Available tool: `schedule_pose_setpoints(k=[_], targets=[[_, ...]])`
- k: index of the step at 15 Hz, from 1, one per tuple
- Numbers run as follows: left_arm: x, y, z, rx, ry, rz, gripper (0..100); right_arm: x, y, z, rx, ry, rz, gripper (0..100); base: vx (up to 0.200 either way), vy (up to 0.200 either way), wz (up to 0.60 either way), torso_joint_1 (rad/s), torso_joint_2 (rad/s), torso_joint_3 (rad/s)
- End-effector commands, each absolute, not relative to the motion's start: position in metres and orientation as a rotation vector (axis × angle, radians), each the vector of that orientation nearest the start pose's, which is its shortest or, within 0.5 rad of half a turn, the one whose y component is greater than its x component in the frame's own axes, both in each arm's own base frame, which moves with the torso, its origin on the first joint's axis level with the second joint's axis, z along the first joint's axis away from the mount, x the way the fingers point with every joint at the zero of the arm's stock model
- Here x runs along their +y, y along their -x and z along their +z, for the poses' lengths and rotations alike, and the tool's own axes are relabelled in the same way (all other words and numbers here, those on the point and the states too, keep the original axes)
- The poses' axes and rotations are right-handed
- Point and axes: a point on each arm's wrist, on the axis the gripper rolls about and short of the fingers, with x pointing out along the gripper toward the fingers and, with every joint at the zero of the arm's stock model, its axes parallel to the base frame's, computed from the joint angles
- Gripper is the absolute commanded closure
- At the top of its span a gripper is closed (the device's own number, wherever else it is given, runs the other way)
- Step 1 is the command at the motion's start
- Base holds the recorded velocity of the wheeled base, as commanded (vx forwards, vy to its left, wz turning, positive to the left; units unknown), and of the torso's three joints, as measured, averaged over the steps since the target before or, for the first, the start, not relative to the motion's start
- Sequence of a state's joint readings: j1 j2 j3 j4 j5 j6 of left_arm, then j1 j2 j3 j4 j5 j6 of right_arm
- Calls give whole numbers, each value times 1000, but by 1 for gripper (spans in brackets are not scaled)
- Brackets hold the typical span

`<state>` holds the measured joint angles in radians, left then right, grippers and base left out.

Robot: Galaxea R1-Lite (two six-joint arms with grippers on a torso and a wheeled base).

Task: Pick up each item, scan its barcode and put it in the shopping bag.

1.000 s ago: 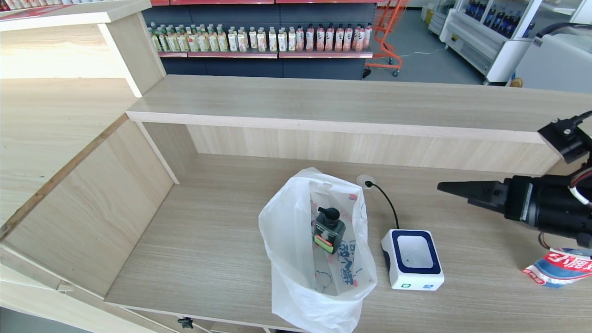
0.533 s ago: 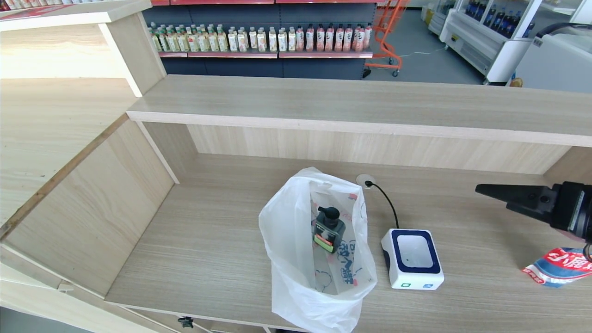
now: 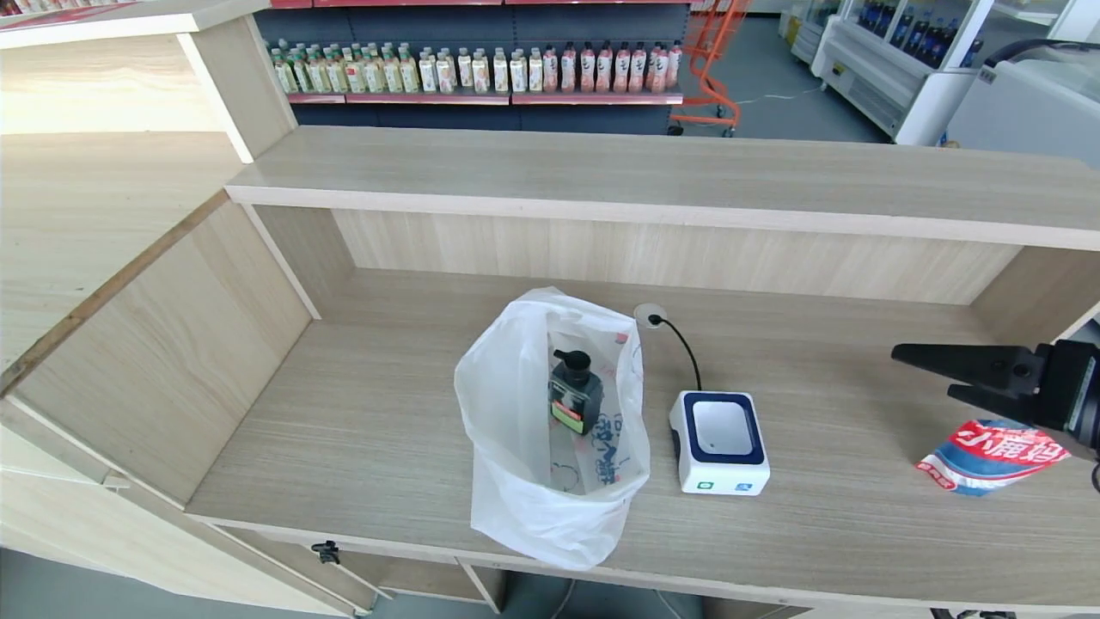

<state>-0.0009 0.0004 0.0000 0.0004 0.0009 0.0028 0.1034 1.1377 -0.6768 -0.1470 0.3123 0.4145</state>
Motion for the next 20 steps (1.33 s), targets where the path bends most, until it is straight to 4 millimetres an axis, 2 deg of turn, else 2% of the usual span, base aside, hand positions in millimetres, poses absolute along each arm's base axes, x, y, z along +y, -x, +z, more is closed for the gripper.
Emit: schedule_pose_setpoints(k=[1,2,7,10,12,15,18,20], targets=[[0,23,75,0,-5,0,0,24,-161,228,410,-439,340,0,0,0,0,0,0,0],[0,23,75,0,-2,0,0,23,-161,227,412,-443,336,0,0,0,0,0,0,0],[0,23,75,0,-5,-2,0,5,-168,227,405,-558,204,0,0,-200,0,3,-4,4],[0,23,75,0,-9,0,0,-15,-176,224,424,-740,7,0,0,-200,0,7,5,2],[0,23,75,0,-6,0,0,-27,-176,218,462,-795,-89,0,0,-200,0,5,2,5],[0,23,75,0,-5,0,0,-39,-179,214,456,-830,-177,0,0,0,0,0,0,0],[0,23,75,0,-5,0,0,-54,-198,202,469,-854,-356,0,0,0,0,0,0,0],[0,23,75,0,-5,0,0,-57,-205,198,479,-885,-383,0,0,0,0,0,0,0]])
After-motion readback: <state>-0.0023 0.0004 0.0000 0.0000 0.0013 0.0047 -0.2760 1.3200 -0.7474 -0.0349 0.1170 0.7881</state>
